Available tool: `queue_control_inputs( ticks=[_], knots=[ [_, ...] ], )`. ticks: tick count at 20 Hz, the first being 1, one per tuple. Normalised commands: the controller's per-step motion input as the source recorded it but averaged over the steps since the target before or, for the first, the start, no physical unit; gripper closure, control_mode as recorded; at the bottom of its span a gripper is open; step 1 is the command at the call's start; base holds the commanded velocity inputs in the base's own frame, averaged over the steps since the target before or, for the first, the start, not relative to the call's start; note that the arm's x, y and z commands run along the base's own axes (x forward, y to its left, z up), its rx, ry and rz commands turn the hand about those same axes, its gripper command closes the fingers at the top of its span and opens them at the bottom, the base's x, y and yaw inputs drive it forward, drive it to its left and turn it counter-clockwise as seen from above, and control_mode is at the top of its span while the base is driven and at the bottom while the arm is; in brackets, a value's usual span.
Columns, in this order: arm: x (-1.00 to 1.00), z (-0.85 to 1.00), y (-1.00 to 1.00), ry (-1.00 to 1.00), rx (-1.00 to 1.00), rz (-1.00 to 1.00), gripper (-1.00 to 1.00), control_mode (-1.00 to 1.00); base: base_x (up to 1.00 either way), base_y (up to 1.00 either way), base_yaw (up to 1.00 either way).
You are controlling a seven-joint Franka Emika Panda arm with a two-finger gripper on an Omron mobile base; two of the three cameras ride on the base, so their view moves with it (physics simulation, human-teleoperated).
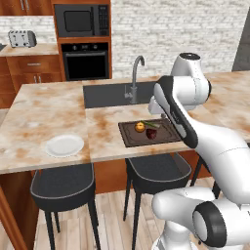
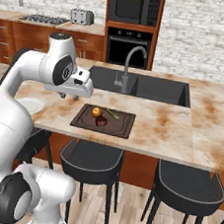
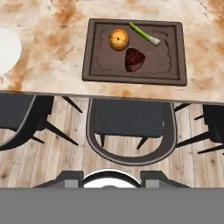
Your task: Create a steak meal by picking up the steak and asparagus from the tray and placing them on the plate. Leave the orange on the tray.
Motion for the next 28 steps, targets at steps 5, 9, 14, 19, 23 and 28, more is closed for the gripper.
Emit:
queue_control_inputs(
  ticks=[5, 9, 14, 19, 23, 28],
  knots=[
    [0.05, -0.31, -0.15, 0.01, 0.0, 0.0, -1.0, -1.0, 0.0, 0.0, 0.0],
    [0.22, -0.72, -0.6, 0.03, 0.0, -0.05, -1.0, -1.0, 0.0, 0.0, 0.0],
    [0.63, -0.63, -0.23, 0.15, 0.0, -0.09, -1.0, -1.0, 0.0, 0.0, 0.0],
    [0.74, -0.6, 0.0, 0.13, 0.0, -0.03, -1.0, -1.0, 0.0, 0.0, 0.0],
    [0.49, -0.54, 0.0, 0.06, 0.0, -0.02, -1.0, -1.0, 0.0, 0.0, 0.0],
    [0.44, -0.51, 0.0, 0.03, 0.0, -0.01, -1.0, -1.0, 0.0, 0.0, 0.0]
  ],
)
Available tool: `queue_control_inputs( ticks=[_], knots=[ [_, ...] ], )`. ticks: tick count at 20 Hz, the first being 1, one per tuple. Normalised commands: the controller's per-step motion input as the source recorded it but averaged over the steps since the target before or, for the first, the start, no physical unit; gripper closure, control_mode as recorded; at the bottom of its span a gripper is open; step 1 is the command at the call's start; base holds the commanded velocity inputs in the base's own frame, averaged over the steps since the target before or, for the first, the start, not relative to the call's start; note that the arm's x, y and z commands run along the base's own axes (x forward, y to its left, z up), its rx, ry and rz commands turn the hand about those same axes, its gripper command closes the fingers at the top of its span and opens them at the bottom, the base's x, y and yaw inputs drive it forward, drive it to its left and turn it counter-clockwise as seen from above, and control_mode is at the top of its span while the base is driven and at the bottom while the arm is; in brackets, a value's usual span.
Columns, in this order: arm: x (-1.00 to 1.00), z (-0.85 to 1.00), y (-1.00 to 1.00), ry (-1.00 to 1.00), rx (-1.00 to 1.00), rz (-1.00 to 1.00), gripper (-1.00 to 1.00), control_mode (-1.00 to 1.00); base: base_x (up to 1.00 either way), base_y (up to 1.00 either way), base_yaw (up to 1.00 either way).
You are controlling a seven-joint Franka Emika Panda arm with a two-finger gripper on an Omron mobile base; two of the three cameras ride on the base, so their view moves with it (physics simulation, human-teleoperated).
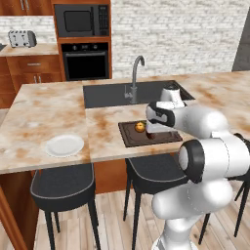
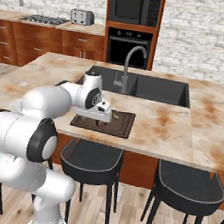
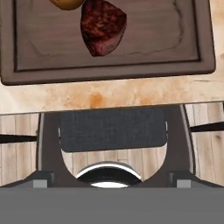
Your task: Create a steak meal by picking up the steak and asparagus from the tray and placing them on the plate. Leave the orange on the tray.
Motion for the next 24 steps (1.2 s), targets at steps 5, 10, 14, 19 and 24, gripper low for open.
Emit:
queue_control_inputs(
  ticks=[5, 10, 14, 19, 24],
  knots=[
    [0.49, -0.4, 0.0, 0.03, 0.01, 0.0, -1.0, -1.0, 0.0, 0.0, 0.0],
    [0.6, -0.33, 0.0, 0.04, 0.03, 0.0, -1.0, -1.0, 0.0, 0.0, 0.0],
    [0.64, -0.31, 0.0, 0.03, 0.05, 0.0, -1.0, -1.0, 0.0, 0.0, 0.0],
    [0.64, -0.35, 0.0, 0.01, 0.05, 0.0, -1.0, -1.0, 0.0, 0.0, 0.0],
    [0.62, -0.38, 0.0, 0.0, 0.05, 0.0, -1.0, -1.0, 0.0, 0.0, 0.0]
  ],
)
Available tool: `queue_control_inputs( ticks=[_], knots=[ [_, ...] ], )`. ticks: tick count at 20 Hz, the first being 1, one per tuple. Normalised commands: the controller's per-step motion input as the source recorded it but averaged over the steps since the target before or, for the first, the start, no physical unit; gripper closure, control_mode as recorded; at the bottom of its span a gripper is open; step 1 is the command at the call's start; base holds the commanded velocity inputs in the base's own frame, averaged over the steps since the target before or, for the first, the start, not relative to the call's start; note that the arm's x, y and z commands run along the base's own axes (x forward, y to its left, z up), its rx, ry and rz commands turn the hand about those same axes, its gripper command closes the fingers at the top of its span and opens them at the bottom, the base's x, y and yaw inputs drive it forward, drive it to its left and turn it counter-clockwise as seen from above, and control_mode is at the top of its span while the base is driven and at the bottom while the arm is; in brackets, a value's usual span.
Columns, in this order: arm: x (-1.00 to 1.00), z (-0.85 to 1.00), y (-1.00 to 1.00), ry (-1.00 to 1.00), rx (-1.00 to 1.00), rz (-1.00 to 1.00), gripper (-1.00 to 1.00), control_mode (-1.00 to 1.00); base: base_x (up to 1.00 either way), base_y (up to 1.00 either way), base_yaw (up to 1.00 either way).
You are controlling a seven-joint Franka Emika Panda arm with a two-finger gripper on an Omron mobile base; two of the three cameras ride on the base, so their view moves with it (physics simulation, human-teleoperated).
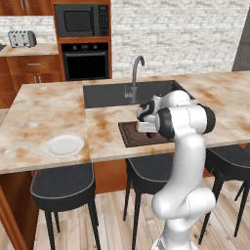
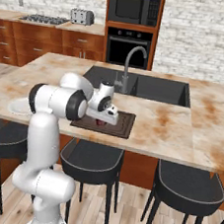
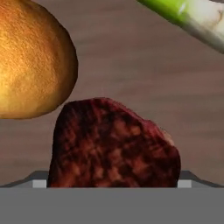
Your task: Create a steak meal by picking up the steak and asparagus from the tray and placing them on the plate. Leave the orange on the tray.
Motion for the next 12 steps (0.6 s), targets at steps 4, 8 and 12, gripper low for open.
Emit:
queue_control_inputs(
  ticks=[4, 8, 12],
  knots=[
    [0.52, -0.44, 0.0, 0.0, 0.03, 0.0, -1.0, -1.0, 0.0, 0.0, 0.0],
    [0.08, -0.22, -0.01, 0.0, 0.01, 0.0, 1.0, -1.0, 0.0, 0.0, 0.0],
    [-0.34, 0.02, 0.0, -0.01, 0.0, 0.06, 1.0, -1.0, 0.0, 0.0, 0.0]
  ],
)
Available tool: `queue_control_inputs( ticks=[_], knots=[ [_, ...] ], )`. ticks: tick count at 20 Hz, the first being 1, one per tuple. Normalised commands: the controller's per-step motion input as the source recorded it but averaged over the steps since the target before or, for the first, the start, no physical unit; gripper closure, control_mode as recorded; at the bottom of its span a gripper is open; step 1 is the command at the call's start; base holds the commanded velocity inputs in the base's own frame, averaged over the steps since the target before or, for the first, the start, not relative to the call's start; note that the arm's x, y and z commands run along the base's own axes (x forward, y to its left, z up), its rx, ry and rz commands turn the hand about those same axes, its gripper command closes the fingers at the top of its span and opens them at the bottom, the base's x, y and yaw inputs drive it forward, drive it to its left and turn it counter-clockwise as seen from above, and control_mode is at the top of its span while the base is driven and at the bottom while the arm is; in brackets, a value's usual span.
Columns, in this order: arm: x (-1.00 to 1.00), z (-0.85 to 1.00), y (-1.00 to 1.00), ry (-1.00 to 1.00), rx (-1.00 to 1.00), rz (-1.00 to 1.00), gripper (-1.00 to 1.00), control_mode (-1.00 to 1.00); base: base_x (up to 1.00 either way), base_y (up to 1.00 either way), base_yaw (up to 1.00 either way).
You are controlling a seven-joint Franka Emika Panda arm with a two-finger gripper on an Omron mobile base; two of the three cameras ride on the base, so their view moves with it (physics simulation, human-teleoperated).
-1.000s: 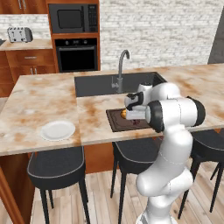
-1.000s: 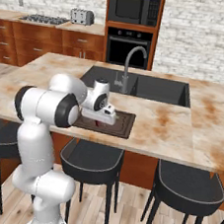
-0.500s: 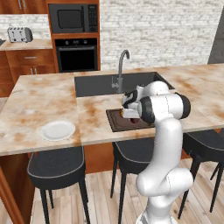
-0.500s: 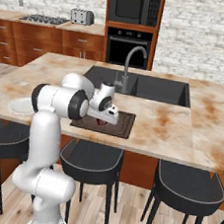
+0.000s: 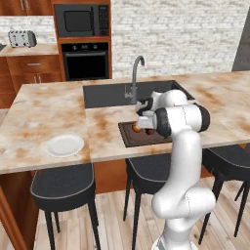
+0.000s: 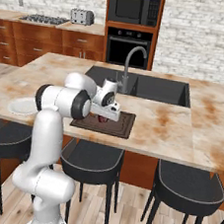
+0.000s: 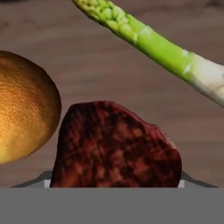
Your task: Create a steak meal by picking up the steak and asparagus from the tray and placing them on the plate. Leave the orange on the tray.
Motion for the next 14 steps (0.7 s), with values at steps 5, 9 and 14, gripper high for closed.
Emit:
queue_control_inputs(
  ticks=[5, 9, 14],
  knots=[
    [-0.8, 0.6, 0.03, -0.08, 0.0, 0.09, 1.0, -1.0, 0.0, 0.0, 0.0],
    [-0.67, 0.98, 0.33, -0.05, 0.03, 0.1, 1.0, -1.0, 0.0, 0.0, 0.0],
    [-0.41, 0.78, 0.8, 0.0, 0.03, 0.13, 1.0, -1.0, 0.0, 0.0, 0.0]
  ],
)
